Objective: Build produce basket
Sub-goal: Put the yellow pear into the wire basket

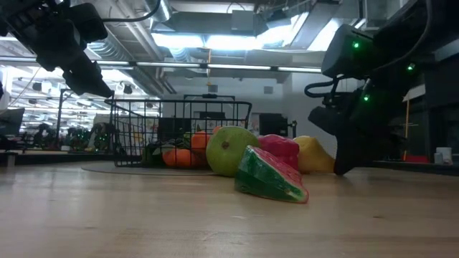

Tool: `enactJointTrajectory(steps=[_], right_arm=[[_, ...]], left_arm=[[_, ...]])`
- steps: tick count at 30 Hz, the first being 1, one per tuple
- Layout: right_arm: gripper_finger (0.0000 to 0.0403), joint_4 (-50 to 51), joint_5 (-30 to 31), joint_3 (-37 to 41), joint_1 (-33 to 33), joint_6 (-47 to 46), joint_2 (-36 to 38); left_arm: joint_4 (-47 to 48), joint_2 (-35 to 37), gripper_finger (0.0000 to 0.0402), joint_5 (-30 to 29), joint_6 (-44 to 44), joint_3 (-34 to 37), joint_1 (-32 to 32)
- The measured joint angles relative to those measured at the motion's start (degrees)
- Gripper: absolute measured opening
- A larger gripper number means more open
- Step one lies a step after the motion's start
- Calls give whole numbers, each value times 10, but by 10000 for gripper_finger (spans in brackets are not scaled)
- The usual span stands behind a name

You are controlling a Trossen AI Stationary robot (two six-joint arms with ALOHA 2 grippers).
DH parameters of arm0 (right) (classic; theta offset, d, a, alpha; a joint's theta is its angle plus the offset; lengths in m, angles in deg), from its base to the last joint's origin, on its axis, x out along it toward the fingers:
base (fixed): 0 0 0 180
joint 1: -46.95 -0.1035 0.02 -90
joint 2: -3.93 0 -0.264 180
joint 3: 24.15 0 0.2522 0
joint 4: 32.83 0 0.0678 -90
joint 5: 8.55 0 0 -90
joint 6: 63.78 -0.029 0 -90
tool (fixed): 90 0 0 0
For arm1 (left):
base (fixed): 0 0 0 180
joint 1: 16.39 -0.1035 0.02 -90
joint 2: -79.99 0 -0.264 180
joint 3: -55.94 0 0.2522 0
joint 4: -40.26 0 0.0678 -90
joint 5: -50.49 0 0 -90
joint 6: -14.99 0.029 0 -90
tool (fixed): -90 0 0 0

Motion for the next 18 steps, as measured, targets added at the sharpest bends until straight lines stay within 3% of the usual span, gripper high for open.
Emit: enactJointTrajectory(steps=[3,7,13,18], right_arm=[[5,22,-6,-8,0,25,10],[2,140,-8,-55,-3,35,28],[1,345,87,-189,-2,62,37],[1,438,170,-302,-2,111,39]], left_arm=[[0,0,241,0,0,0,0],[0,0,241,0,0,0,0],[0,0,241,0,0,0,0],[0,0,241,0,0,0,0]])
